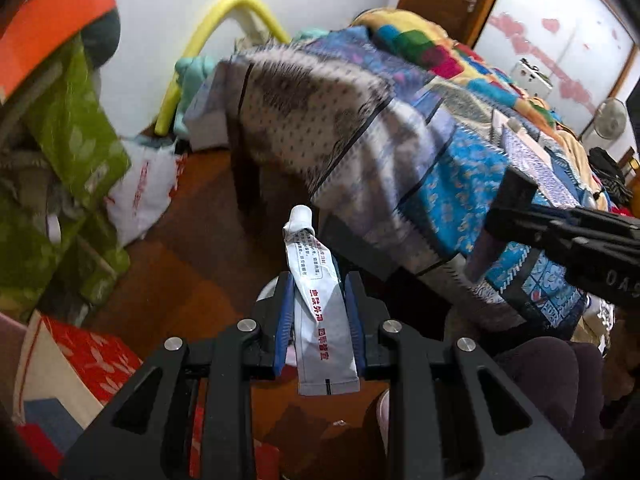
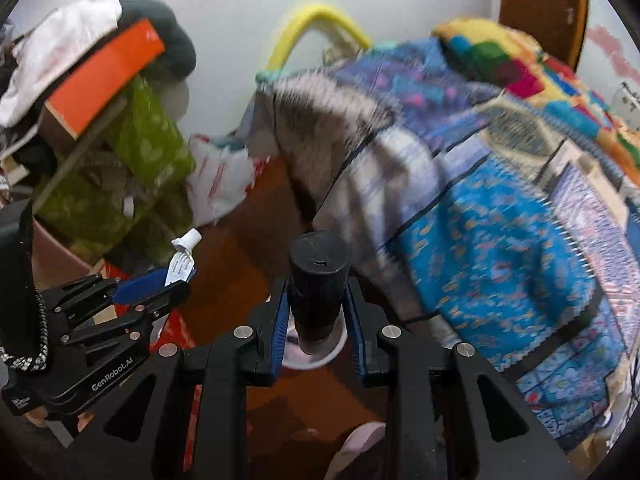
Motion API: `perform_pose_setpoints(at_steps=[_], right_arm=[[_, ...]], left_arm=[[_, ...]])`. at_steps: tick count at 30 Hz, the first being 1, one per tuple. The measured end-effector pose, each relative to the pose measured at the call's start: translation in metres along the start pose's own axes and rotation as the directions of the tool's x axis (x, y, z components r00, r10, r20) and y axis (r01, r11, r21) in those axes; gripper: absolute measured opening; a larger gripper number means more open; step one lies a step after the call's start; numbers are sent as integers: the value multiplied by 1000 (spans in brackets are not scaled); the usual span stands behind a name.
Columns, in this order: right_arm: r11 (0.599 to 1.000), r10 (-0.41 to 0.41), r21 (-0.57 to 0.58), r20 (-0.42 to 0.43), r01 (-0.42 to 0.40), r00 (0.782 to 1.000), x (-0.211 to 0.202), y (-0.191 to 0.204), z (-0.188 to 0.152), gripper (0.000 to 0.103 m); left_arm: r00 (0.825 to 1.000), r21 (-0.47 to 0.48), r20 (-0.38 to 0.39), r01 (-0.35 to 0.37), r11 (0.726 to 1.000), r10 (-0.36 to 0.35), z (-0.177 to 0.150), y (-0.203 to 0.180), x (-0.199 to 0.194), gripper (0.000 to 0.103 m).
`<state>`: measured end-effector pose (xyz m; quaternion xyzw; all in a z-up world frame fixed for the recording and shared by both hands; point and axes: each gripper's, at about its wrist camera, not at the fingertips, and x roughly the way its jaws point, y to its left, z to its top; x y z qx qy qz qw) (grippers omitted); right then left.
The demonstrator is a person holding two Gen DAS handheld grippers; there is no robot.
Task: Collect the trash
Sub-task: 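Open the right gripper over the bucket while the left releases the ointment tube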
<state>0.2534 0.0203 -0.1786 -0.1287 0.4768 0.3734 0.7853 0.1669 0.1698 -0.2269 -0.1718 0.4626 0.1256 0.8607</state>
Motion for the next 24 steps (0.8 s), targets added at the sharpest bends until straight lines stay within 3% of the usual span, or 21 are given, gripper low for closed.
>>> perform_pose_setpoints(at_steps=[4, 10, 12, 15, 21, 24], right_arm=[[999, 45, -1, -89, -45, 995, 31, 3, 5, 24], [990, 138, 23, -218, -137, 966, 71, 9, 14, 25], [991, 137, 24, -241, -135, 961, 79, 11, 16, 32], [995, 97, 14, -236, -96, 967, 81, 13, 18, 46], [997, 72, 4, -211, -73, 975, 71, 8, 19, 46], [998, 68, 3, -199, -69, 978, 65, 2, 20, 46]], left_arm=[[999, -24, -52, -5, 1000, 4, -4, 6, 17, 25], [995, -66, -99, -7, 998, 1, -3, 17, 35, 25], [994, -72, -112, -2, 997, -6, -1, 19, 40, 25], [992, -63, -123, -1, 998, -7, 1, 17, 45, 25], [991, -50, -136, -6, 999, 0, 8, 11, 52, 25], [989, -35, -149, -31, 999, 25, 12, 6, 57, 36]])
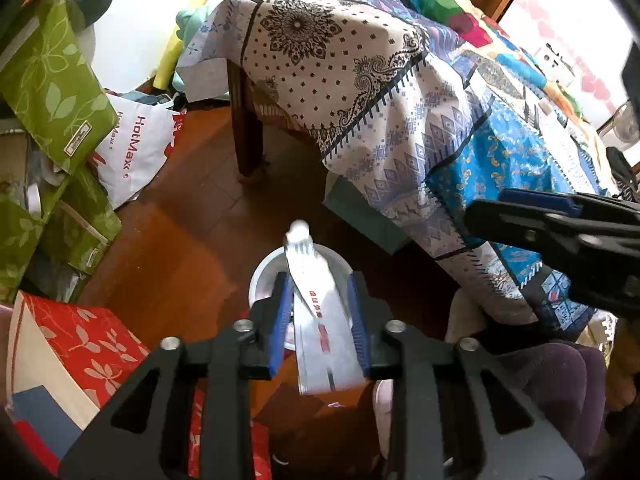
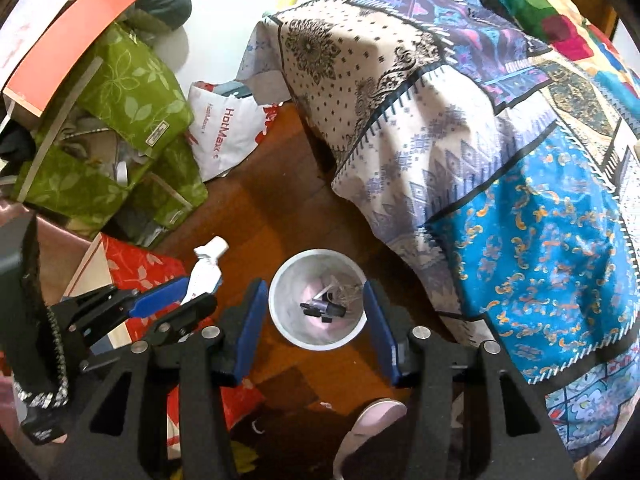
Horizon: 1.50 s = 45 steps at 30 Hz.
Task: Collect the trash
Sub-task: 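Open the right gripper over the bucket while the left releases the ointment tube, then bring both open grippers back up to the items on the bed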
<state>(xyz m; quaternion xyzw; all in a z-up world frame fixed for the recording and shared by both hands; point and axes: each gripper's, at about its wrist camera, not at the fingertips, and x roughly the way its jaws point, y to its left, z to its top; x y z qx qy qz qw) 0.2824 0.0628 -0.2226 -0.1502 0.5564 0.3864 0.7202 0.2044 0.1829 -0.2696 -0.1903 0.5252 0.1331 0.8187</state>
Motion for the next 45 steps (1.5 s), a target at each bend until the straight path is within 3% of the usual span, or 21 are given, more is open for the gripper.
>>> perform_pose_setpoints(at_steps=[7, 14, 23, 28, 37, 45], right_arm=[[1000, -21, -1, 42, 21, 999, -23, -6, -8, 46], [1000, -23, 0, 112, 23, 993, -58, -9, -21, 46], [999, -39, -16, 258, 45, 965, -123, -14, -44, 46], [998, -60, -11, 357, 68, 932, -163, -20, -57, 46], [993, -109, 26, 517, 111, 849, -231, -47, -83, 46], [986, -169, 97, 582, 138, 795, -269, -84, -94, 46]], left_arm=[[999, 10, 31, -8, 1000, 7, 0, -8, -13, 39], [994, 43, 110, -17, 999, 12, -5, -25, -55, 39], [962, 96, 272, -32, 995, 5, -12, -63, -130, 39], [937, 131, 348, -34, 991, -14, -11, -88, -166, 39], [890, 221, 450, -29, 975, -76, -7, -154, -210, 39], [872, 308, 469, -9, 951, -143, 11, -215, -217, 40]])
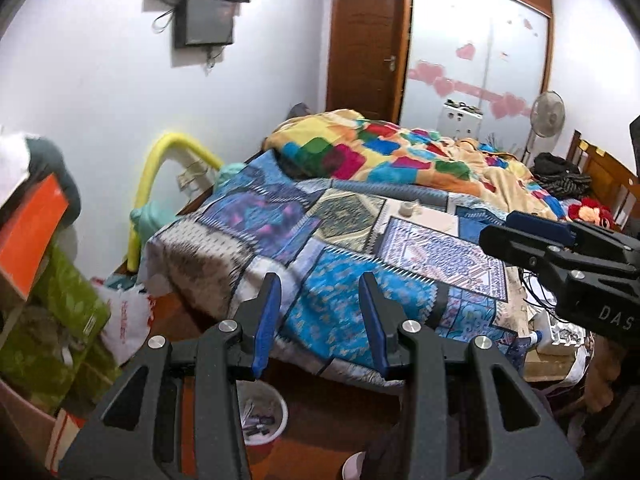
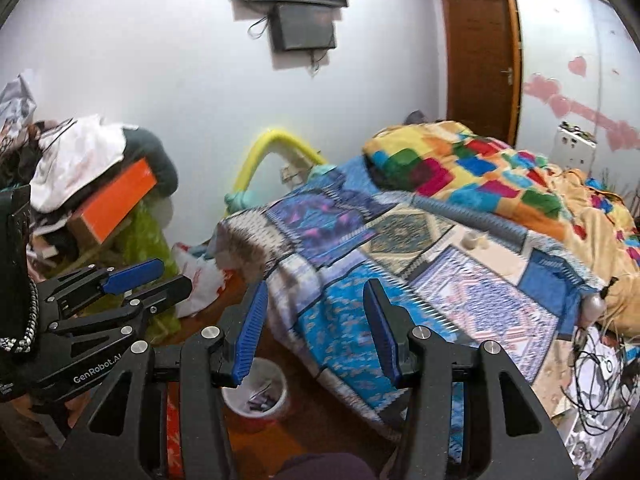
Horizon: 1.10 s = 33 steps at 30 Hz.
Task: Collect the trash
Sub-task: 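Bring both open grippers back up to the items on the bed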
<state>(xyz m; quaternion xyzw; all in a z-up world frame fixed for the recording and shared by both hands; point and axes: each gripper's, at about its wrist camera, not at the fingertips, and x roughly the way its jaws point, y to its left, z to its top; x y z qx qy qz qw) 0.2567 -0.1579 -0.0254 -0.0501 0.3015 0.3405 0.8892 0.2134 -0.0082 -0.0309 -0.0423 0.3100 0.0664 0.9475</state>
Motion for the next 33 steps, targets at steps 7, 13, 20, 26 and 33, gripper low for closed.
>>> perform_pose_setpoints(at_steps=[7, 13, 20, 26, 33], right_arm=[[997, -61, 41, 55, 59, 997, -13, -45, 13, 48], [988, -121, 106, 65, 114, 991, -10, -89, 18, 61], [968, -194, 170, 29, 186, 981, 6, -148, 22, 61], [949, -238, 208, -12, 235, 971, 33, -190, 23, 61], [934, -231, 260, -81, 244, 970, 86, -242, 24, 61]], left_arm=[[999, 51, -9, 44, 998, -44, 27, -43, 32, 43], [997, 78, -27, 80, 994, -79, 50, -74, 72, 52], [989, 103, -71, 135, 985, -129, 77, -106, 136, 53], [980, 108, -111, 178, 978, -166, 89, -122, 193, 53], [964, 110, -166, 226, 968, -206, 98, -138, 269, 53]])
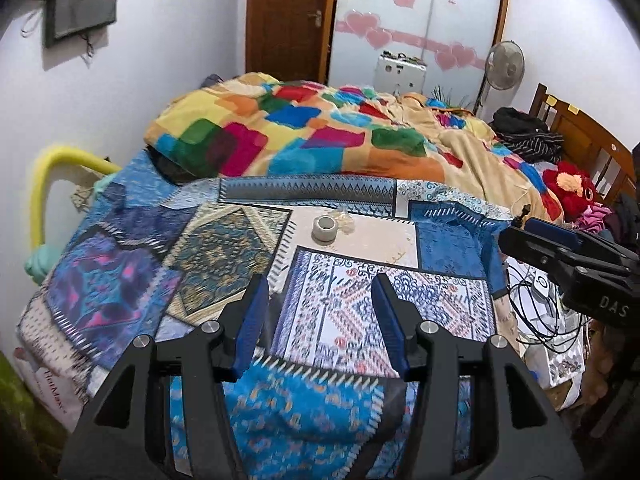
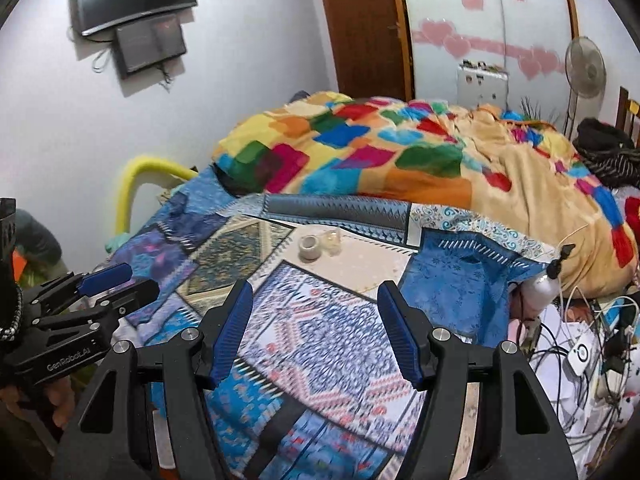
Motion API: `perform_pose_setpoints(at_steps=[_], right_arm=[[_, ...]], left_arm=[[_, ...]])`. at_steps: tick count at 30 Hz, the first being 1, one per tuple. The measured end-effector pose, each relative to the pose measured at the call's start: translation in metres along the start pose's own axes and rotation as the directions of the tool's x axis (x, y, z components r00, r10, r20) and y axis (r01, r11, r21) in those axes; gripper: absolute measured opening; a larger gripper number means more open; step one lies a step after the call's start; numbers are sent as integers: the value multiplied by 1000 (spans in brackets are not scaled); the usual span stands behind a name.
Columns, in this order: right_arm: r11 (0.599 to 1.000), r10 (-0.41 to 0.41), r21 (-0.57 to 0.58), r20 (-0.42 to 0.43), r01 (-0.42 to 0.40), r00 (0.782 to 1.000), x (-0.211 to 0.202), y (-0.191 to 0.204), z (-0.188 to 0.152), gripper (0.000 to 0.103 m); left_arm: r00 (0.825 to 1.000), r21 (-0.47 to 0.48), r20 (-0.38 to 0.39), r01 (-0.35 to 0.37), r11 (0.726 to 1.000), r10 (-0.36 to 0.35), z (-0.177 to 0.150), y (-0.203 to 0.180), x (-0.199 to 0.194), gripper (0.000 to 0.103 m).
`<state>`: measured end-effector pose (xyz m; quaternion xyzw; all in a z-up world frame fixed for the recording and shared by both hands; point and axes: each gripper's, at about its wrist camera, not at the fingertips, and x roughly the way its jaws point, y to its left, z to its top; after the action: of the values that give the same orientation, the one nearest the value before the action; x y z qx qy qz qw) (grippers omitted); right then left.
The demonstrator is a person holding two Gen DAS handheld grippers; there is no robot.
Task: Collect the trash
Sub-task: 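Bring both open grippers back up to the items on the bed, then grasp the clear plastic bag with the right gripper while the left grasps the white tape roll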
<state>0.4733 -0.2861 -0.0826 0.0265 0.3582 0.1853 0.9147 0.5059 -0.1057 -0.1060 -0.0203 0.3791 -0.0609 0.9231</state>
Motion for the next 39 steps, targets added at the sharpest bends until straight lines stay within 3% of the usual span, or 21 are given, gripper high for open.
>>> perform_pose_setpoints(at_steps=[13, 16, 20, 21, 22, 23, 29, 35, 39], right_arm=[[999, -26, 30, -70, 28, 997, 106, -44, 18, 61], [998, -42, 40, -82, 45, 996, 127, -53, 20, 61], [997, -21, 65, -91, 27, 996, 150, -61, 21, 60], [997, -14, 68, -93, 20, 996, 155, -61, 22, 58], [998, -10, 67, -97, 16, 995, 161, -61, 23, 55], [998, -7, 63, -100, 13, 995, 166, -60, 24, 53], [998, 38, 55, -124, -32, 991, 199, -50, 32, 52], [999, 27, 27, -174, -22, 984, 241, -37, 37, 52], [1000, 14, 20, -216, -10, 976, 262, -28, 32, 51]], left_arm=[[987, 43, -135, 97, 994, -91, 38, -4, 177, 53], [974, -2, -191, 122, 993, -120, 44, -1, 221, 53], [971, -32, -201, 126, 991, -130, 49, 2, 254, 53], [972, -31, -198, 123, 992, -126, 50, 3, 257, 50], [975, -25, -186, 119, 993, -122, 50, 3, 260, 38], [977, -17, -177, 116, 993, -117, 50, 4, 260, 33], [985, -46, -125, 114, 992, -119, 45, 23, 246, 32], [990, -93, -90, 99, 991, -108, 36, 49, 226, 32], [992, -74, -92, 74, 995, -80, 32, 53, 219, 32]])
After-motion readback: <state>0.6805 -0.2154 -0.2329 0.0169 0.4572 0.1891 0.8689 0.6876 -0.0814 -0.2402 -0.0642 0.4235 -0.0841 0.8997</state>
